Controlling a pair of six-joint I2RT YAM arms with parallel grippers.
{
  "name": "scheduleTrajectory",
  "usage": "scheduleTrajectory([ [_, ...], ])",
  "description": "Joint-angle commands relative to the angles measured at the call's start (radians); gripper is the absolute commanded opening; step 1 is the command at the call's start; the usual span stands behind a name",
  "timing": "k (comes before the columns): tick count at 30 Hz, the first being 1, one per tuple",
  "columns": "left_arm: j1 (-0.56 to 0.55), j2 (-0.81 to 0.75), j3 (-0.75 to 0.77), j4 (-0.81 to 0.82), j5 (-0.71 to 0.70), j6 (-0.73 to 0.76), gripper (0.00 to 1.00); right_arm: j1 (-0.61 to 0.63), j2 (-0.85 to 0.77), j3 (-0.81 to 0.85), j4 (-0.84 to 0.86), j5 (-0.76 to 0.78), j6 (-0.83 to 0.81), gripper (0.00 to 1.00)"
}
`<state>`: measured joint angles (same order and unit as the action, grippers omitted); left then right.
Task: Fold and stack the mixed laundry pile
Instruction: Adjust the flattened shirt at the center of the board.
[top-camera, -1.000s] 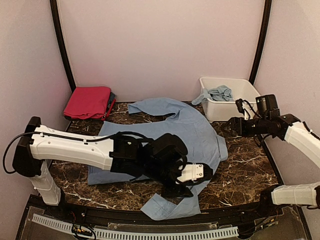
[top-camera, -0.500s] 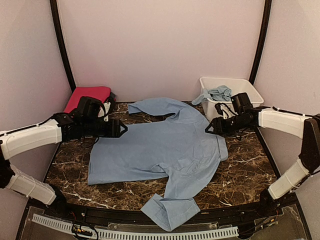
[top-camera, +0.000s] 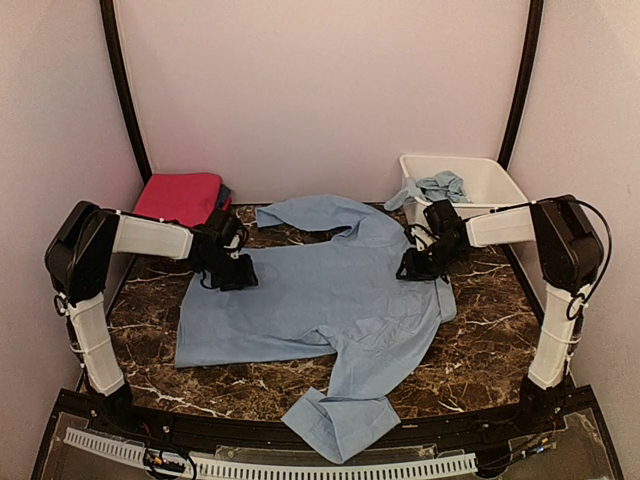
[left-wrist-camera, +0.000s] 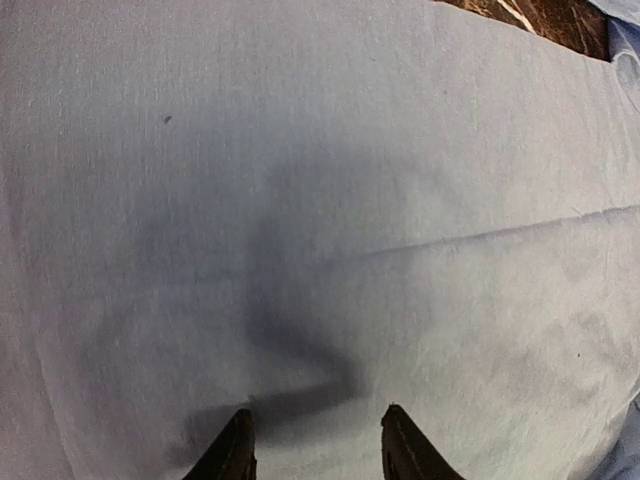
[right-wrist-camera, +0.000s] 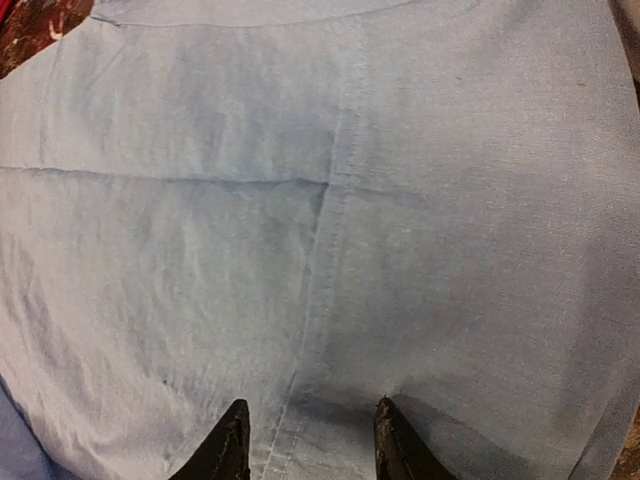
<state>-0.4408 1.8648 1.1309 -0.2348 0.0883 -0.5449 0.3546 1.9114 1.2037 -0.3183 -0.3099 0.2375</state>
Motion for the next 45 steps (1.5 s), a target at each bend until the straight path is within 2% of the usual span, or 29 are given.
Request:
scheduleTrajectory([
  [1,0.052,0.106,0.104,-0.051,0.01,0.011,0.41,-0.004,0.068,0.075,-0.006,0.087,-0.018,0.38],
  [7,0.13,0.275,0.304,-0.105,0.062,0.071,0.34,-0.043,0.153,0.228,-0.057,0.085,-0.042,0.37],
  [10,0.133,0.248,0.358,-0.134,0.121,0.121,0.41,-0.022,0.103,0.259,-0.077,0.033,-0.071,0.43],
  [14,0.119,0.052,0.291,-0.113,0.165,0.131,0.54,0.064,-0.091,0.23,-0.108,0.005,-0.113,0.61],
  [19,0.106,-0.25,0.092,-0.107,0.191,0.106,0.6,0.212,-0.295,0.112,-0.196,0.008,-0.041,0.64],
  [21,0.075,-0.376,-0.009,-0.076,0.218,0.118,0.62,0.262,-0.389,0.007,-0.187,-0.016,0.021,0.64],
  [23,-0.002,-0.489,-0.099,-0.053,0.235,0.149,0.63,0.311,-0.482,-0.097,-0.172,-0.042,0.076,0.65],
  [25,-0.164,-0.585,-0.174,-0.021,0.245,0.183,0.63,0.352,-0.568,-0.179,-0.17,-0.038,0.121,0.66],
  [28,-0.326,-0.674,-0.255,0.008,0.263,0.185,0.63,0.36,-0.672,-0.272,-0.173,-0.025,0.167,0.67],
  [31,-0.515,-0.691,-0.284,0.01,0.223,0.183,0.63,0.361,-0.73,-0.3,-0.211,-0.023,0.16,0.67],
  [35,-0.722,-0.638,-0.321,0.025,0.166,0.15,0.61,0.366,-0.776,-0.332,-0.223,-0.074,0.135,0.64],
  [37,-0.78,-0.627,-0.381,0.068,0.128,0.109,0.61,0.401,-0.797,-0.346,-0.202,-0.098,0.104,0.62],
  [40,-0.786,-0.685,-0.441,0.11,0.045,0.005,0.61,0.54,-0.795,-0.323,-0.204,-0.051,0.039,0.61],
  [42,-0.76,-0.746,-0.457,0.074,-0.028,-0.039,0.62,0.638,-0.774,-0.301,-0.208,-0.001,0.013,0.62],
  [45,-0.616,-0.837,-0.491,0.005,-0.052,-0.129,0.63,0.758,-0.712,-0.27,-0.21,0.07,-0.012,0.66],
])
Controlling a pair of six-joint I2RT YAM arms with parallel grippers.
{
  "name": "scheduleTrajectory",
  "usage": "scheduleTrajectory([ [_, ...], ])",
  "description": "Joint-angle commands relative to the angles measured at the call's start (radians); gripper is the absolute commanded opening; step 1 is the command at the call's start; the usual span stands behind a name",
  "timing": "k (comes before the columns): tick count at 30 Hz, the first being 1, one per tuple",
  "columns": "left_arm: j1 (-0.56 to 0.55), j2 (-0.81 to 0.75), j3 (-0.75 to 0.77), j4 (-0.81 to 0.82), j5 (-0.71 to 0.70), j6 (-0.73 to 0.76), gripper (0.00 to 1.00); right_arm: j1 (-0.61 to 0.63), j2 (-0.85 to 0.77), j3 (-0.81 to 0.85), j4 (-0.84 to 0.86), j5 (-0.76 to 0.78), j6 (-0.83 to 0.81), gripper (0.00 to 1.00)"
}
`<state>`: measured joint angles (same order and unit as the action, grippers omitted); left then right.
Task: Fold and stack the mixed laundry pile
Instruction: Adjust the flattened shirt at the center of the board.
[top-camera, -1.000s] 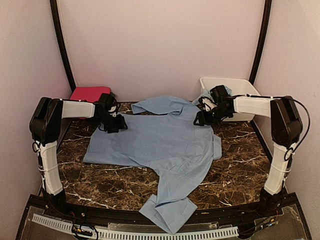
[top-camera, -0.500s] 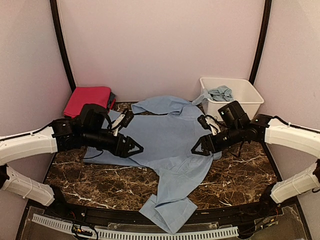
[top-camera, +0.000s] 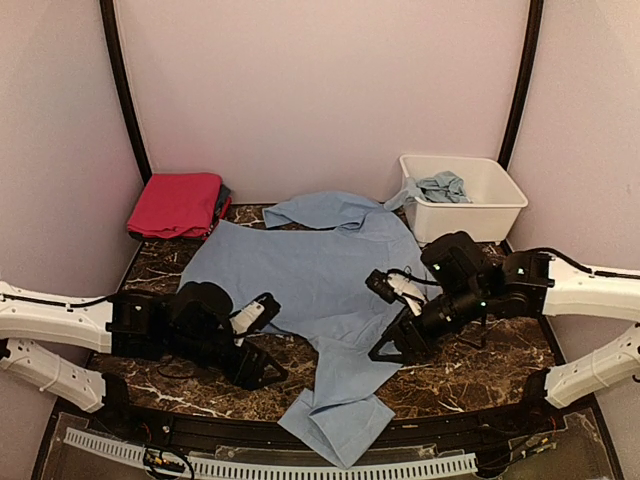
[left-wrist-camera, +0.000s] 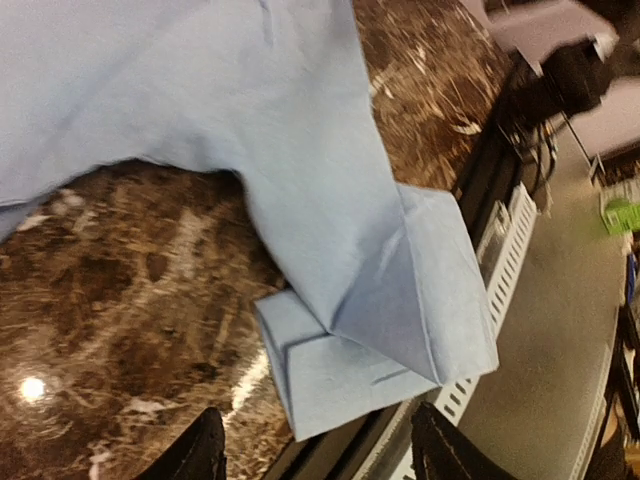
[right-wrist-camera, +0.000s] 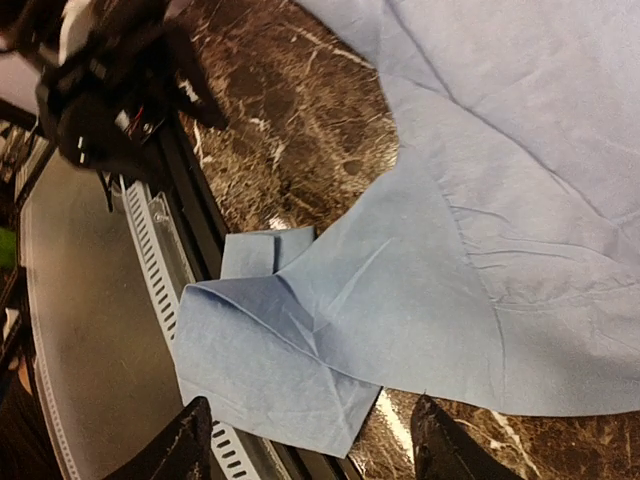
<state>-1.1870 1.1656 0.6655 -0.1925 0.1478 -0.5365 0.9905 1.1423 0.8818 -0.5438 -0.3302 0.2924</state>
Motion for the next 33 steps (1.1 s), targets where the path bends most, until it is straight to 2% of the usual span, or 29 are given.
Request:
scheduleTrajectory([
  [1,0.201,-0.188,-0.035,-0.058,-0.108,-0.15,0.63,0.158,0.087,0.072,0.011,0.119,-0.079,0.68],
  [4,0.317,-0.305,-0.064,-0.097,-0.089,-0.178,0.64,0.272,0.219,0.137,-0.001,0.174,-0.12,0.72],
  [7,0.428,-0.352,-0.059,-0.171,-0.068,-0.172,0.65,0.339,0.349,0.231,-0.031,0.202,-0.16,0.74],
  [15,0.539,-0.348,-0.033,-0.284,-0.067,-0.162,0.66,0.429,0.554,0.395,-0.089,0.195,-0.254,0.72],
  [21,0.621,-0.346,-0.056,-0.267,-0.019,-0.19,0.66,0.447,0.65,0.455,-0.118,0.221,-0.308,0.69],
  [24,0.647,-0.35,-0.045,-0.283,-0.025,-0.192,0.66,0.447,0.684,0.47,-0.135,0.257,-0.325,0.64],
  [27,0.681,-0.347,-0.039,-0.312,-0.036,-0.202,0.68,0.447,0.689,0.468,-0.142,0.319,-0.325,0.52],
  [28,0.702,-0.347,-0.04,-0.324,-0.035,-0.207,0.69,0.446,0.682,0.464,-0.141,0.326,-0.323,0.44],
  [29,0.714,-0.347,-0.042,-0.327,-0.027,-0.21,0.7,0.447,0.67,0.46,-0.138,0.327,-0.316,0.32],
  [31,0.75,-0.348,-0.05,-0.325,-0.005,-0.218,0.71,0.446,0.642,0.457,-0.138,0.351,-0.303,0.0],
  [33,0.794,-0.348,-0.058,-0.318,0.012,-0.23,0.71,0.447,0.586,0.452,-0.136,0.369,-0.279,0.0],
])
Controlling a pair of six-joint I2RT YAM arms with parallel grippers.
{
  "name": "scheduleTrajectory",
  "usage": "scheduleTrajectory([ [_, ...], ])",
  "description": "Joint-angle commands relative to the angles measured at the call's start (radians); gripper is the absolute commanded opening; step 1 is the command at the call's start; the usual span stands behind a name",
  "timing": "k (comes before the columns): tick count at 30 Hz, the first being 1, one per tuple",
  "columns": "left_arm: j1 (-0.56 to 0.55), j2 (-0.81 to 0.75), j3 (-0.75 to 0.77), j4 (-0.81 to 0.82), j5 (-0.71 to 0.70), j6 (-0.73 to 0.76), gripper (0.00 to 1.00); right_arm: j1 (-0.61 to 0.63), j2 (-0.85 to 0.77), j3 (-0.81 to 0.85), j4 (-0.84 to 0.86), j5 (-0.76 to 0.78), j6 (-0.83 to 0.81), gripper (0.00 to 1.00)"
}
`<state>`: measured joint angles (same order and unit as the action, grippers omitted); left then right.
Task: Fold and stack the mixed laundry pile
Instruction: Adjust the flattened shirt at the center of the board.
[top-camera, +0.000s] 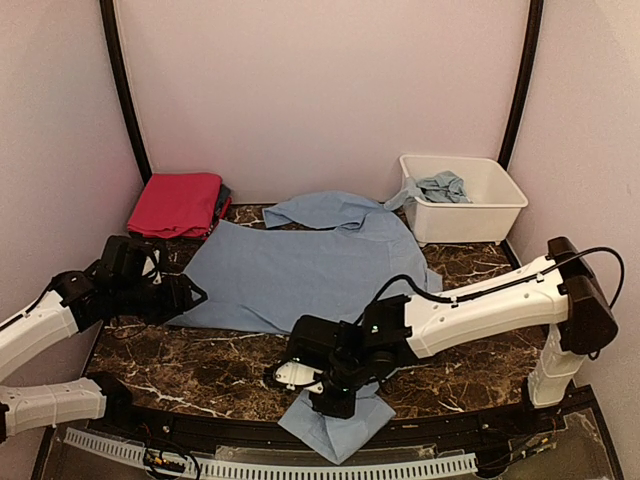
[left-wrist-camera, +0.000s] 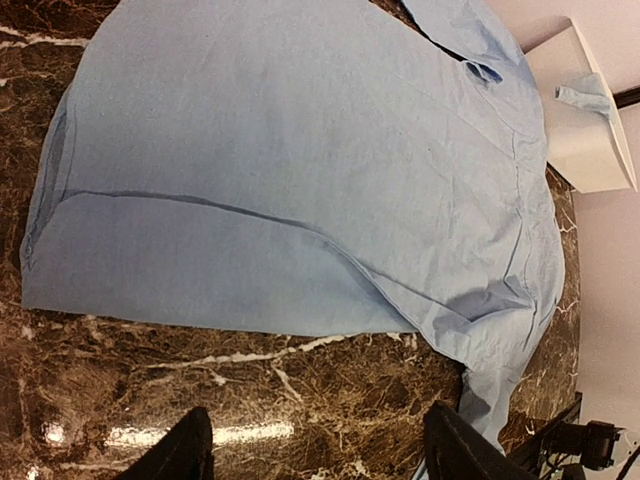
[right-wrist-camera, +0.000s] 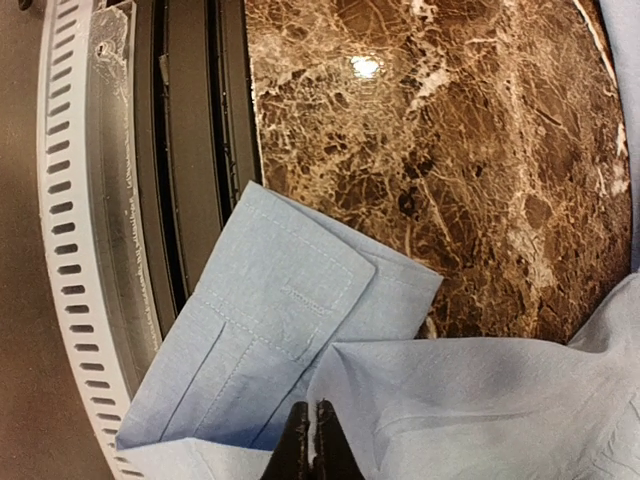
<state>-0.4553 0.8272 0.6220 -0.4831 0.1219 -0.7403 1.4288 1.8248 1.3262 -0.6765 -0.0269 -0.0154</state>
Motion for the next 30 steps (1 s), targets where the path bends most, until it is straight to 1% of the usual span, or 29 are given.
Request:
scheduleTrajectory([
  [1,0.072,-0.01,-0.019,-0.025,0.044,-0.035,0.72,0.009,-0.131,-0.001,0.004,0.074,0.048,0.0],
  [5,0.099,-0.014,-0.026,-0.018,0.022,-0.061,0.73,0.008,-0.299,-0.066,0.045,0.1,0.117,0.0],
  [12,0.113,-0.015,-0.029,-0.025,-0.02,-0.084,0.75,0.008,-0.601,-0.232,0.085,0.179,0.265,0.0],
  [16,0.118,-0.045,-0.033,-0.04,-0.047,-0.1,0.75,0.008,-0.788,-0.343,0.105,0.199,0.362,0.0],
  [21,0.121,-0.085,-0.034,-0.082,-0.07,-0.101,0.75,0.008,-0.992,-0.478,0.064,0.215,0.49,0.0],
  [25,0.122,-0.102,-0.037,-0.117,-0.068,-0.1,0.75,0.008,-1.037,-0.526,0.037,0.214,0.557,0.0],
  [27,0.122,-0.099,-0.036,-0.127,-0.055,-0.109,0.74,0.008,-1.017,-0.536,0.041,0.22,0.57,0.0],
  [30,0.121,-0.098,-0.031,-0.176,-0.024,-0.164,0.72,0.008,-0.965,-0.532,0.045,0.232,0.587,0.0],
])
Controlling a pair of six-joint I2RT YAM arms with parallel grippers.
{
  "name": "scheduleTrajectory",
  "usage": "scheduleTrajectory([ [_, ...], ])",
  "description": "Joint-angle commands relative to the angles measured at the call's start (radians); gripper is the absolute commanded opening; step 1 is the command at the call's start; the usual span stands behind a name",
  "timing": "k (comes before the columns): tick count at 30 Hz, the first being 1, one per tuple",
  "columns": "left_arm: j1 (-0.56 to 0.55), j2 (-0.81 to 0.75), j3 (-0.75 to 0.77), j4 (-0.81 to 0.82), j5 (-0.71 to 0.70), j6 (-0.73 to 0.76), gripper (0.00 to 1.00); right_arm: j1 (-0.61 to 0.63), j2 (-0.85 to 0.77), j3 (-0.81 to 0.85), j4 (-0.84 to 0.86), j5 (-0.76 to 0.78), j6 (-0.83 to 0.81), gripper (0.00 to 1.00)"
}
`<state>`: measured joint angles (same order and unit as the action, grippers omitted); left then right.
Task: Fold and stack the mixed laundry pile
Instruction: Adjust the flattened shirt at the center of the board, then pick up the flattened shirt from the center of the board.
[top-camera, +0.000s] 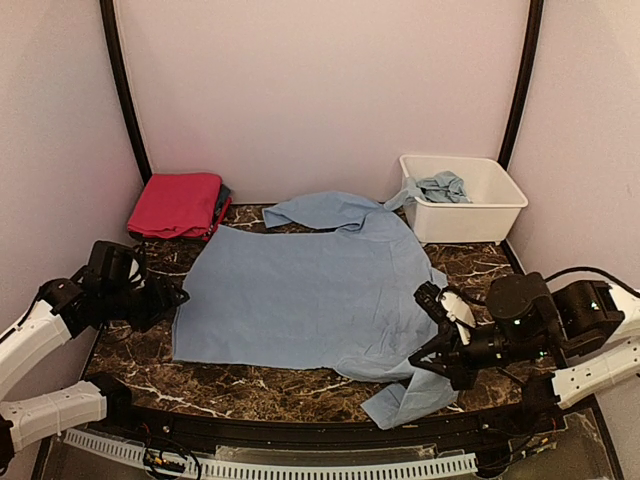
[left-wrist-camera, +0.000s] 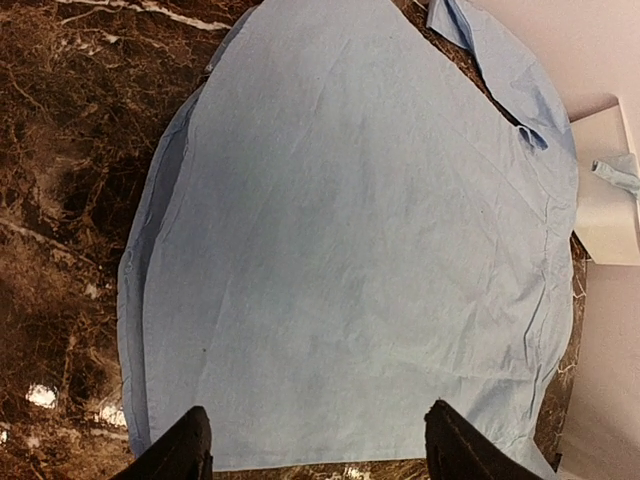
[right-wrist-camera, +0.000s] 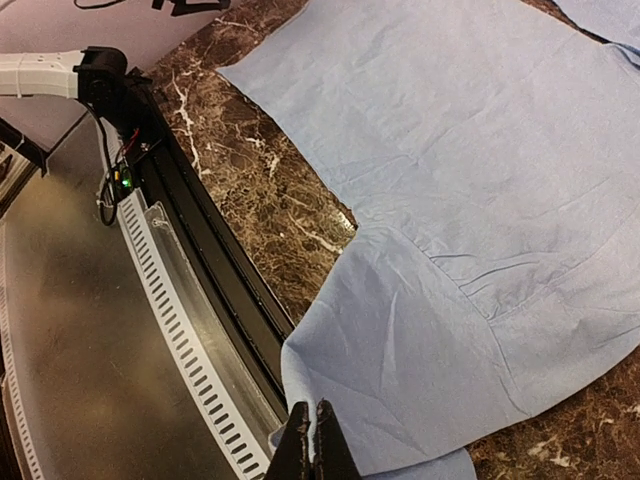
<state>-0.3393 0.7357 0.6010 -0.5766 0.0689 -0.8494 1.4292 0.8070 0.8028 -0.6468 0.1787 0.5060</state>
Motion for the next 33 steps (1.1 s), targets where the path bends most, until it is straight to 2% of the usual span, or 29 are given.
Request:
scheduleTrajectory([
  [1,0.005,-0.007,-0.011,-0.109,0.034,-0.072,0.71,0.007,0.069,-0.006,0.012,0.033,0.074,0.0],
  [5,0.004,0.003,-0.006,-0.226,0.044,-0.158,0.65,0.007,0.079,-0.005,0.004,0.055,0.123,0.0],
  [7,0.003,-0.016,-0.032,-0.236,0.055,-0.199,0.57,0.006,0.056,-0.02,0.018,0.067,0.138,0.0],
  [11,0.003,-0.02,-0.069,-0.247,0.062,-0.255,0.5,0.006,0.03,-0.045,0.007,0.076,0.164,0.0],
  [18,0.003,0.071,-0.121,-0.206,0.064,-0.321,0.41,0.006,0.017,-0.057,-0.004,0.083,0.183,0.0],
  [25,0.003,0.146,-0.148,-0.15,0.062,-0.363,0.37,0.005,0.043,-0.047,-0.004,0.085,0.172,0.0],
  [32,0.003,0.163,-0.173,-0.136,0.079,-0.371,0.14,0.005,-0.001,-0.053,-0.019,0.104,0.195,0.0],
  [33,0.003,0.158,-0.179,-0.137,0.082,-0.376,0.08,0.005,-0.011,-0.057,-0.022,0.106,0.202,0.0],
])
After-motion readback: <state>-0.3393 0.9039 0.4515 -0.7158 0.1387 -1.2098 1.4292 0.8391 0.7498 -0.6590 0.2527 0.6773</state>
